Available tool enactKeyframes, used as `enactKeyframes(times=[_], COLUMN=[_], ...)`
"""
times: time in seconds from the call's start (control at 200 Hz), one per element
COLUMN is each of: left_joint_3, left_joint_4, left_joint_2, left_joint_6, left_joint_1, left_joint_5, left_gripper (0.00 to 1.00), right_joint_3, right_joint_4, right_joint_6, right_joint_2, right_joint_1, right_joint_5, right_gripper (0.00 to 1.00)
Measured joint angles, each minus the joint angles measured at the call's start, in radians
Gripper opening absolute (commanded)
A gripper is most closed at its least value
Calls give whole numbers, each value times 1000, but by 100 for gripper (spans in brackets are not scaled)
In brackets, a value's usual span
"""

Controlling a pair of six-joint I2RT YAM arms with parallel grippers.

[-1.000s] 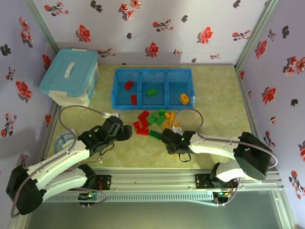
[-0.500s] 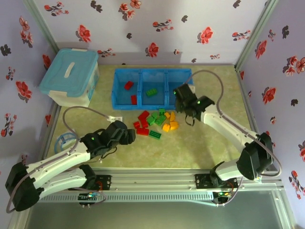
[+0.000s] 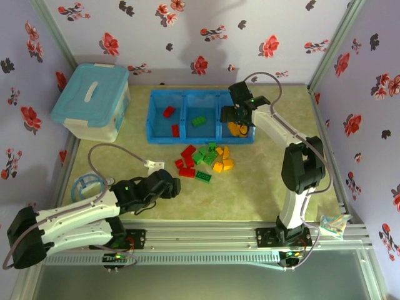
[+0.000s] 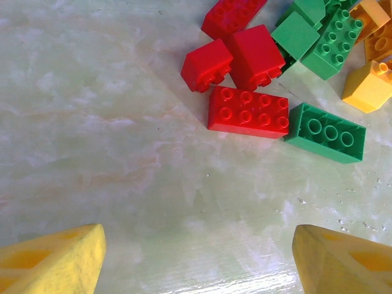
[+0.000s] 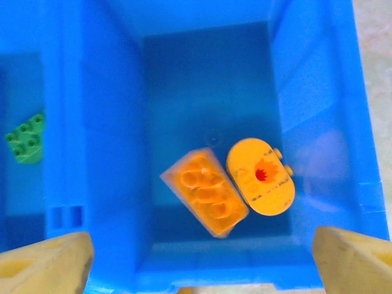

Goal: Sort the legos into containers by color
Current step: Place the lego in the container, then pick up the lego from the center of the table.

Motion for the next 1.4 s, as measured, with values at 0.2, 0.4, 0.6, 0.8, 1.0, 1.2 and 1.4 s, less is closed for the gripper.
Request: enactKeyframes(times=[0.2, 0.4, 0.6, 0.8, 1.0, 1.2, 1.4], left_joint_3=[0, 11, 76, 153, 215, 241, 280], left_joint_4=[6, 27, 74, 117, 136, 167, 190], left_joint_2=[8, 101, 237, 401, 523, 585, 652], left_joint_6=[0, 5, 32, 55, 83, 111, 140], left_joint_1=[0, 0, 0, 45, 117, 200, 220], left_joint_5=[-15, -12, 6, 63, 114, 169, 211], left_gripper=[80, 82, 84, 84, 80, 77, 68], right_joint_3=[-63, -284, -539, -696, -787, -850, -880], right_joint_4=[60, 149, 222, 279, 322, 341, 351], right_joint_6=[2, 28, 74, 118, 150, 171, 185], right_joint_2=[-152, -311, -415, -482, -546, -606, -621], right_joint_1=[4, 7, 33, 61, 68, 68, 68], right_joint_5=[-49, -109, -138, -145, -146, -146, -143], right_gripper=[91, 88, 85, 84, 82, 82, 81])
